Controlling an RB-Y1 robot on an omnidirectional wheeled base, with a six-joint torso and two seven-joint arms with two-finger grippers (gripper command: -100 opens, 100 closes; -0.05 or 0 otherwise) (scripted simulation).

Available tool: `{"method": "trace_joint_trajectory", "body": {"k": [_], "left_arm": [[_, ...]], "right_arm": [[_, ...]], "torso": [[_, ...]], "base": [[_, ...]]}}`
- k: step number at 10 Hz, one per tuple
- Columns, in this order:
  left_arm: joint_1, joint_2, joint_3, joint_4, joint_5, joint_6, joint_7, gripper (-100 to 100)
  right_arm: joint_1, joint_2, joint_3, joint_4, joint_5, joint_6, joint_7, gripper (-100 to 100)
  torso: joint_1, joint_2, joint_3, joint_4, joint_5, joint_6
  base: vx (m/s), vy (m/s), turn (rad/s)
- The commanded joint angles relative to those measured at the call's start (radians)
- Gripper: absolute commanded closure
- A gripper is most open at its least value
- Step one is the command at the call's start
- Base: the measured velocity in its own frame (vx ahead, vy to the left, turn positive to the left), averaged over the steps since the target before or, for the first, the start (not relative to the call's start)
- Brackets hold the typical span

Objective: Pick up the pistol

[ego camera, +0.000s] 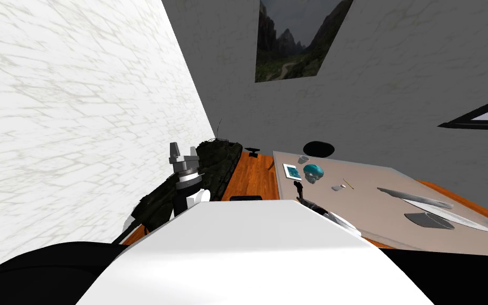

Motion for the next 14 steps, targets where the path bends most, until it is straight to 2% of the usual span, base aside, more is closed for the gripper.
{"method": "trace_joint_trajectory", "body": {"k": [1, 2, 3, 4, 5, 6, 7, 10, 11, 12, 14], "left_arm": [[0.000, 0.000, 0.000, 0.000, 0.000, 0.000, 0.000, 0], [0.000, 0.000, 0.000, 0.000, 0.000, 0.000, 0.000, 0], [0.000, 0.000, 0.000, 0.000, 0.000, 0.000, 0.000, 0], [0.000, 0.000, 0.000, 0.000, 0.000, 0.000, 0.000, 0], [0.000, 0.000, 0.000, 0.000, 0.000, 0.000, 0.000, 0], [0.000, 0.000, 0.000, 0.000, 0.000, 0.000, 0.000, 0], [0.000, 0.000, 0.000, 0.000, 0.000, 0.000, 0.000, 0], [0.000, 0.000, 0.000, 0.000, 0.000, 0.000, 0.000, 0], [0.000, 0.000, 0.000, 0.000, 0.000, 0.000, 0.000, 0], [0.000, 0.000, 0.000, 0.000, 0.000, 0.000, 0.000, 0], [0.000, 0.000, 0.000, 0.000, 0.000, 0.000, 0.000, 0]], "right_arm": [[-0.008, -0.020, 0.016, 0.028, 0.024, 0.009, -0.005, -100], [-0.030, -0.040, 0.034, 0.072, 0.051, 0.022, -0.010, -100], [-0.039, -0.047, 0.042, 0.088, 0.061, 0.027, -0.012, -100], [-0.039, -0.039, 0.030, 0.085, 0.050, 0.019, -0.002, -100], [-0.042, -0.040, 0.030, 0.090, 0.052, 0.019, 0.001, 0], [-0.055, -0.012, 0.035, 0.088, 0.036, 0.049, 0.021, -100], [-0.055, -0.012, 0.035, 0.088, 0.036, 0.049, 0.021, -100], [-0.076, 0.029, 0.042, 0.087, 0.014, 0.095, 0.053, -100], [-0.068, 0.019, 0.042, 0.084, 0.019, 0.082, 0.046, -100], [-0.067, 0.019, 0.044, 0.081, 0.019, 0.087, 0.042, 100], [-0.068, 0.019, 0.045, 0.081, 0.019, 0.086, 0.043, 100]], "torso": [[0.000, 0.000, 0.000, 0.000, 0.000, 0.000], [0.000, 0.000, 0.000, 0.000, 0.000, 0.000], [0.001, -0.004, -0.002, -0.001, 0.000, -0.001], [0.000, -0.005, -0.003, -0.001, 0.000, 0.000], [0.000, -0.001, -0.001, 0.000, 0.000, 0.001], [0.001, 0.002, 0.001, 0.000, 0.000, 0.001], [-0.002, 0.004, 0.002, 0.001, -0.001, 0.000], [-0.004, 0.006, 0.003, 0.001, -0.001, 0.001], [-0.004, 0.006, 0.003, 0.001, -0.001, 0.001], [-0.002, 0.005, 0.003, 0.001, -0.001, 0.001], [0.000, 0.004, 0.003, 0.001, 0.000, 0.001]], "base": [[0.068, -0.003, 0.098], [0.129, 0.010, 0.212], [0.132, -0.012, 0.174], [0.052, -0.014, 0.031], [0.011, -0.002, -0.003], [-0.012, -0.060, 0.042], [-0.028, -0.074, 0.034], [-0.023, -0.074, 0.026], [-0.006, -0.035, 0.013], [-0.001, -0.007, -0.001], [0.000, 0.000, 0.000]]}}
